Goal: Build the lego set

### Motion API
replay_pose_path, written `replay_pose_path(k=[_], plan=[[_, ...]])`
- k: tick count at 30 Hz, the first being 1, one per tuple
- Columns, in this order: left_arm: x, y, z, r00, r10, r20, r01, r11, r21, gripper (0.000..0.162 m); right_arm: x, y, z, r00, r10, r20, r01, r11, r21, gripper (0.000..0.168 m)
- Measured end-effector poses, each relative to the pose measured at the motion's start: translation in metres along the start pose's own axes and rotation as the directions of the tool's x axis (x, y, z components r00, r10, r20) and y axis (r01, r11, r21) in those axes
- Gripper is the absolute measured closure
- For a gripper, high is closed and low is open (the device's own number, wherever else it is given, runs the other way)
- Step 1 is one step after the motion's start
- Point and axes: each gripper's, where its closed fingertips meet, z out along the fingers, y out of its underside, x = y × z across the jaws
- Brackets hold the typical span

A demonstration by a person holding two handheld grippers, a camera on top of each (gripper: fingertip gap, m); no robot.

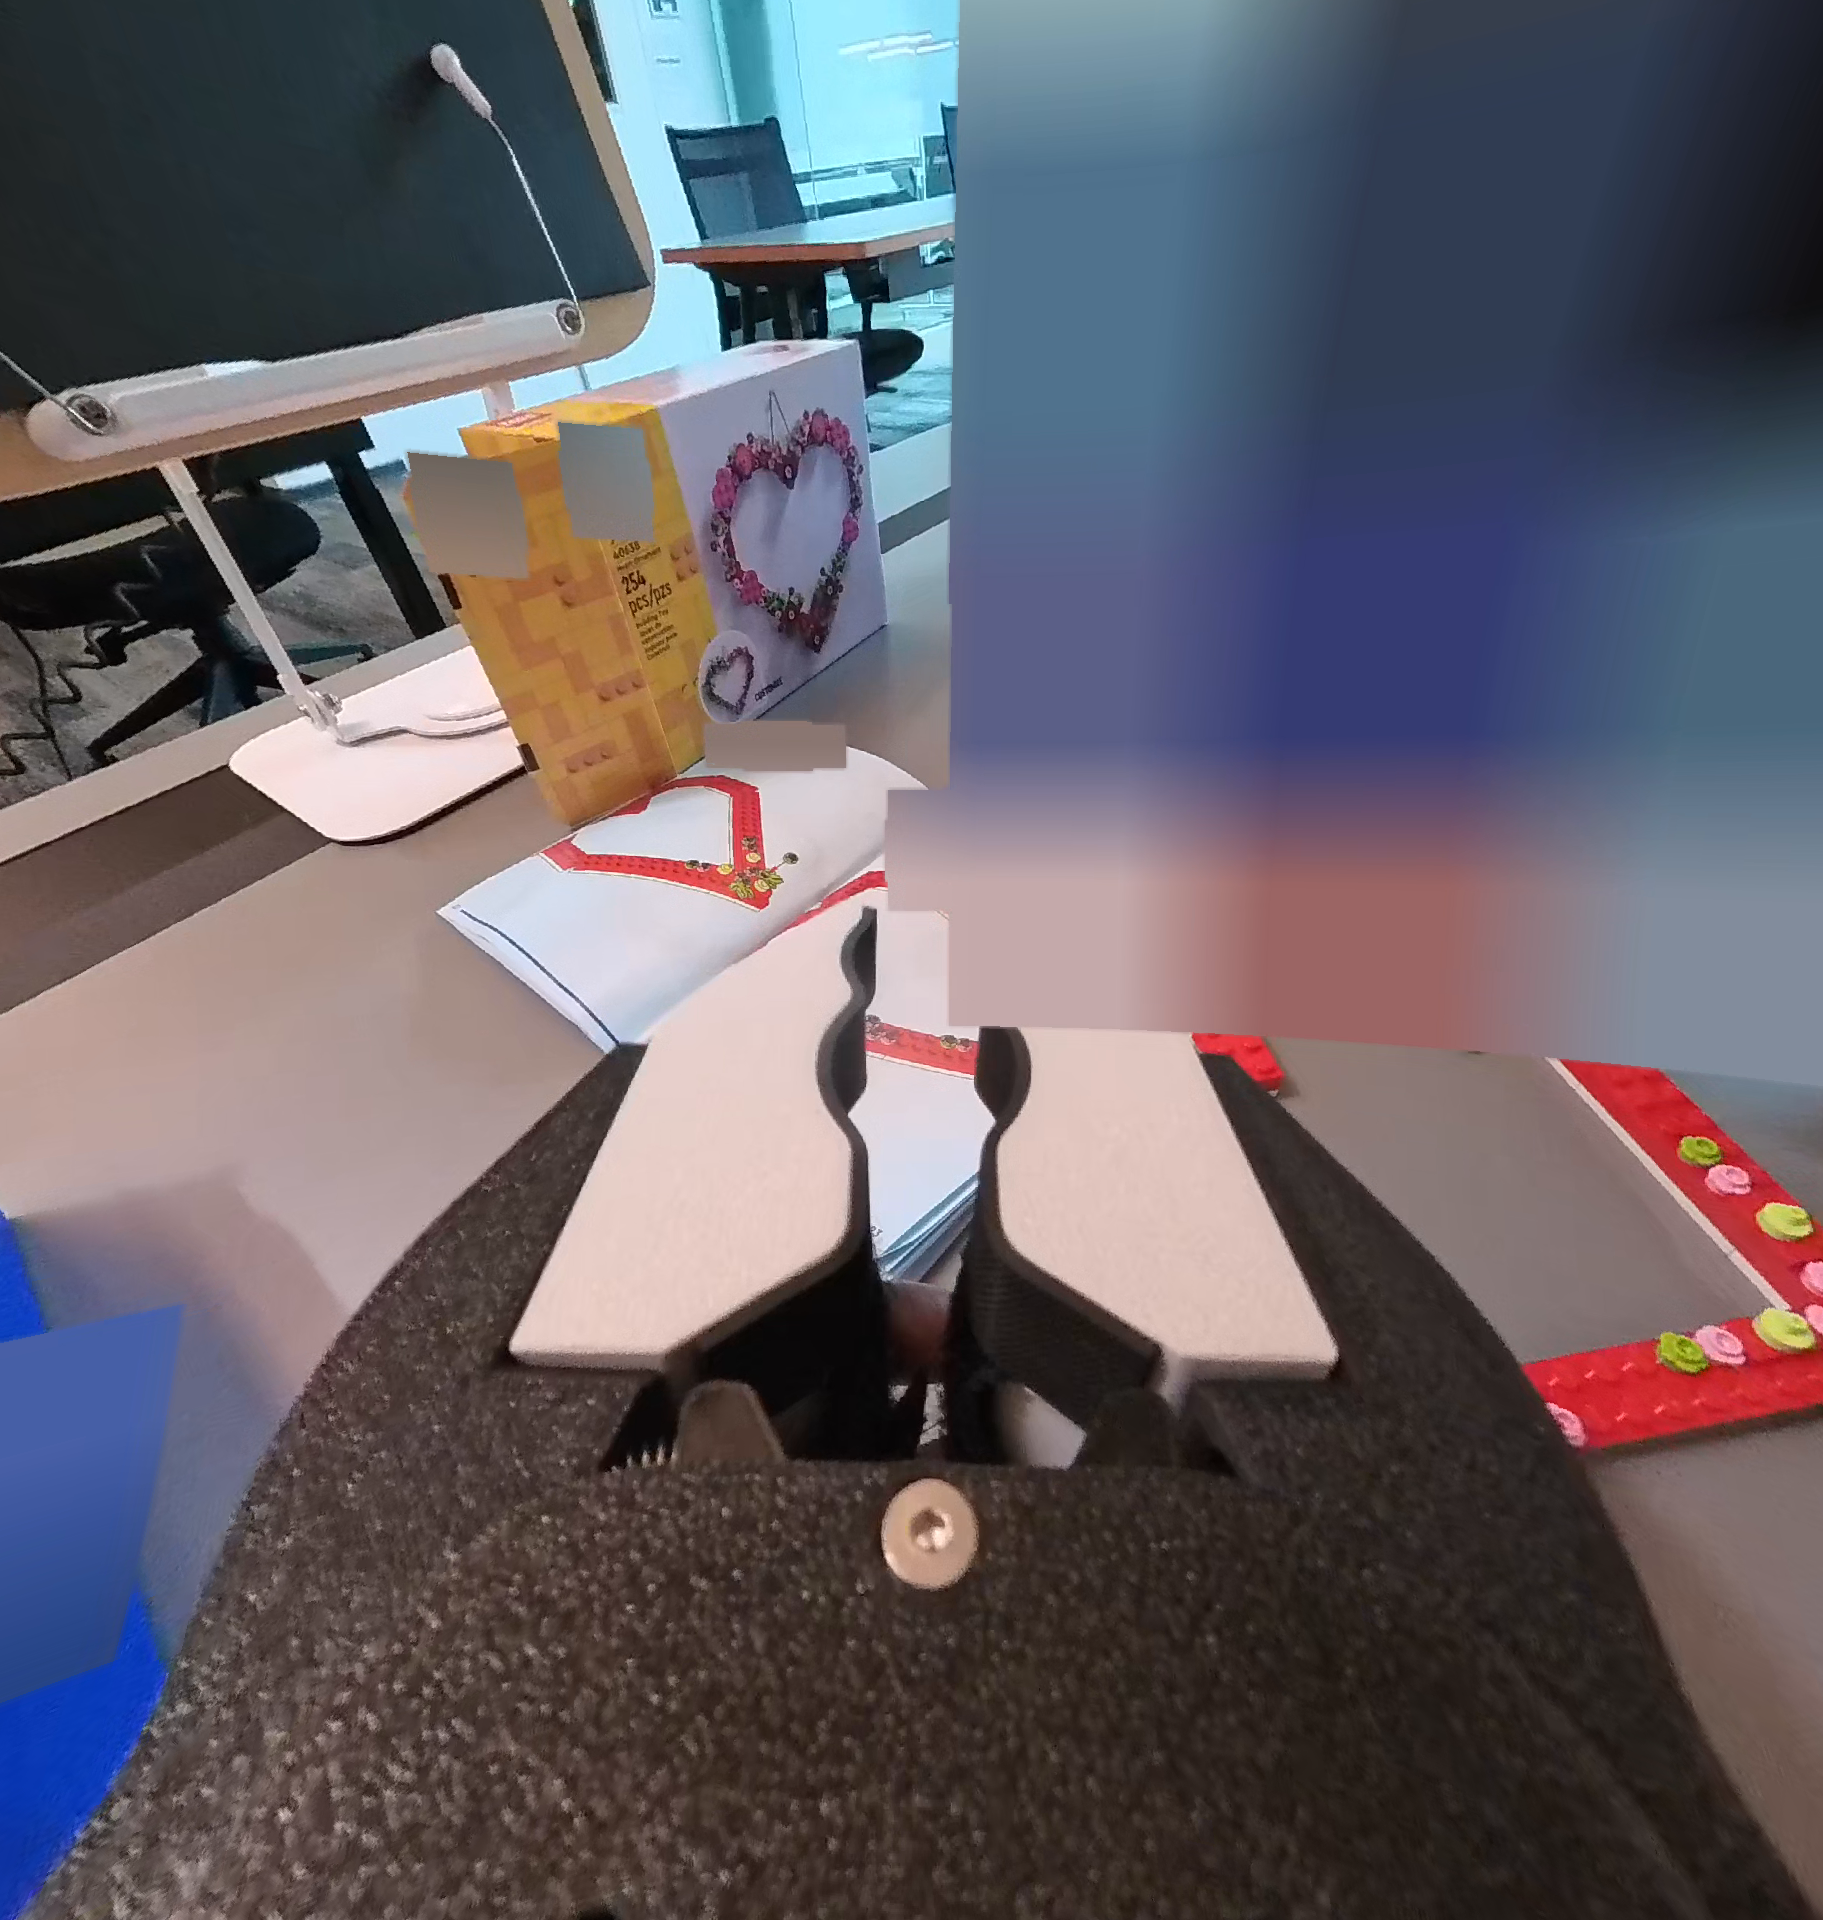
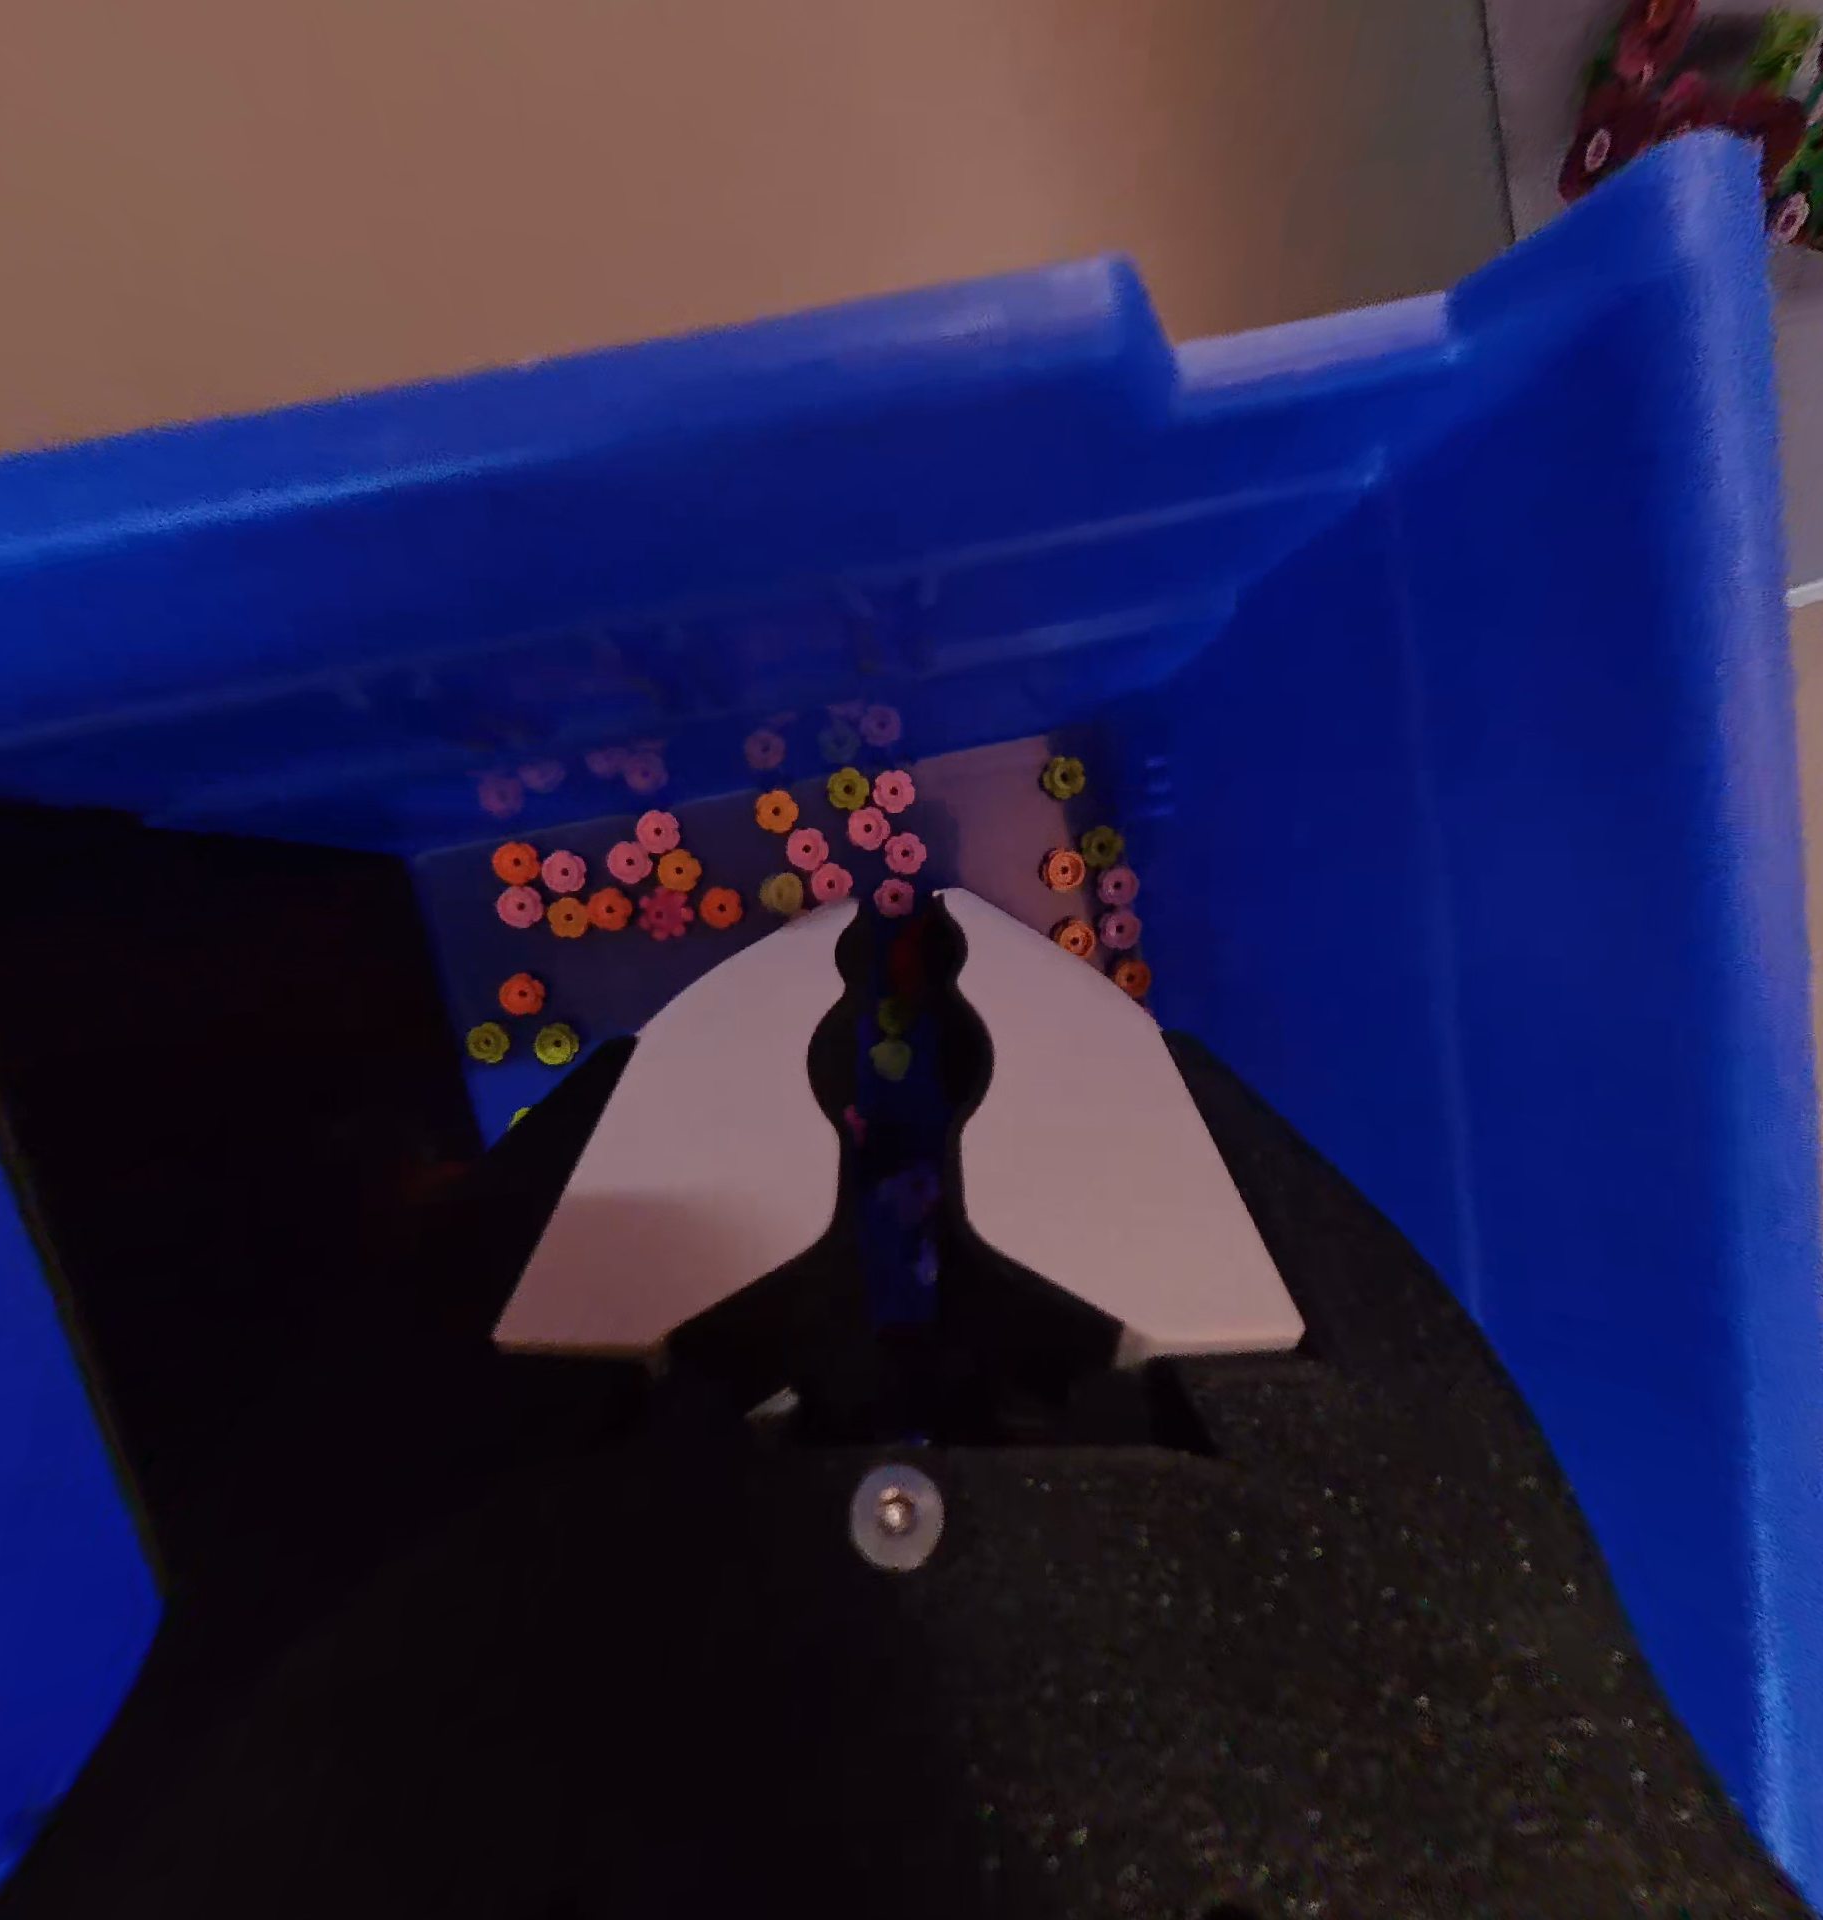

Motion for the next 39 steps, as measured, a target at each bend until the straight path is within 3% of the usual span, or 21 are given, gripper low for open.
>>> replay_pose_path(k=[11, 15, 17, 20, 22, 24, 27, 30, 32, 35, 37, 39], plan=[[0.002, 0.004, 0.002, 1.000, -0.001, -0.006, 0.001, 1.000, -0.010, 0.147, -0.001, -0.004, 0.001, 1.000, -0.017, -0.002, 0.017, 1.000, 0.002, 0.160], [0.003, 0.000, -0.004, 1.000, 0.009, 0.006, -0.009, 1.000, 0.006, 0.146, -0.009, -0.021, -0.034, 0.996, 0.023, -0.089, -0.016, 0.997, 0.078, 0.161], [0.006, -0.002, -0.008, 1.000, 0.017, 0.011, -0.018, 1.000, 0.021, 0.146, -0.027, -0.046, -0.065, 0.988, 0.034, -0.153, -0.005, 0.983, 0.185, 0.161], [0.019, -0.002, -0.010, 0.999, 0.031, -0.015, -0.030, 0.999, 0.034, 0.146, -0.089, -0.105, -0.117, 0.993, 0.047, -0.112, 0.016, 0.864, 0.503, 0.161], [0.030, -0.005, -0.007, 0.997, 0.060, -0.041, -0.057, 0.997, 0.061, 0.146, -0.135, -0.144, -0.149, 0.995, 0.091, 0.032, -0.086, 0.692, 0.716, 0.161], [0.042, -0.010, -0.001, 0.995, 0.077, -0.067, -0.070, 0.993, 0.095, 0.146, -0.172, -0.175, -0.175, 0.957, 0.125, 0.260, -0.288, 0.478, 0.830, 0.162], [0.065, -0.031, 0.004, 0.987, 0.118, -0.107, -0.094, 0.974, 0.204, 0.144, -0.203, -0.205, -0.187, 0.803, 0.118, 0.584, -0.595, 0.216, 0.774, 0.162], [0.087, -0.065, 0.000, 0.974, 0.197, -0.113, -0.147, 0.926, 0.347, 0.140, -0.223, -0.226, -0.181, 0.592, -0.005, 0.806, -0.805, 0.051, 0.591, 0.161], [0.100, -0.093, -0.011, 0.963, 0.242, -0.117, -0.166, 0.876, 0.453, 0.137, -0.236, -0.239, -0.171, 0.482, -0.109, 0.869, -0.875, -0.004, 0.484, 0.162], [0.114, -0.123, -0.035, 0.946, 0.293, -0.138, -0.171, 0.813, 0.557, 0.137, -0.252, -0.257, -0.149, 0.364, -0.191, 0.912, -0.929, -0.005, 0.370, 0.162], [0.114, -0.126, -0.049, 0.940, 0.319, -0.121, -0.200, 0.802, 0.563, 0.137, -0.260, -0.267, -0.132, 0.380, -0.168, 0.910, -0.921, 0.027, 0.389, 0.162], [0.102, -0.116, -0.064, 0.944, 0.324, -0.058, -0.246, 0.812, 0.529, 0.138, -0.269, -0.273, -0.098, 0.502, -0.011, 0.865, -0.850, 0.179, 0.496, 0.162]])
